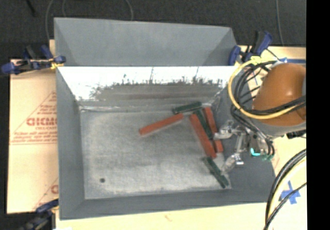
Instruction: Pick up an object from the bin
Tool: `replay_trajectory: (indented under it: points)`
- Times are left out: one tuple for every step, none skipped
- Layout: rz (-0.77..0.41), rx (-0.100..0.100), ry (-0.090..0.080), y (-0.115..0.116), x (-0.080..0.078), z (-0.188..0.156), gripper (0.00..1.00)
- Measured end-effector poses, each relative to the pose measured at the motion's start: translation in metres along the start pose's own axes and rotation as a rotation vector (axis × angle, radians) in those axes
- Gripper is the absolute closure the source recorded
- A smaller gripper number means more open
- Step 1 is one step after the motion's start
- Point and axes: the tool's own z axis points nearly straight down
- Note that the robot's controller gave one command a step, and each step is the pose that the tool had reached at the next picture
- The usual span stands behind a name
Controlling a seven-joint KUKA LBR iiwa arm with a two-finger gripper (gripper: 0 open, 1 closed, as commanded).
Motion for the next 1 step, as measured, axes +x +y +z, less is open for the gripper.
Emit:
replay_trajectory:
  points:
    - [-0.002,0.001,-0.005,0.0001,-0.0012,-0.0026,0.0]
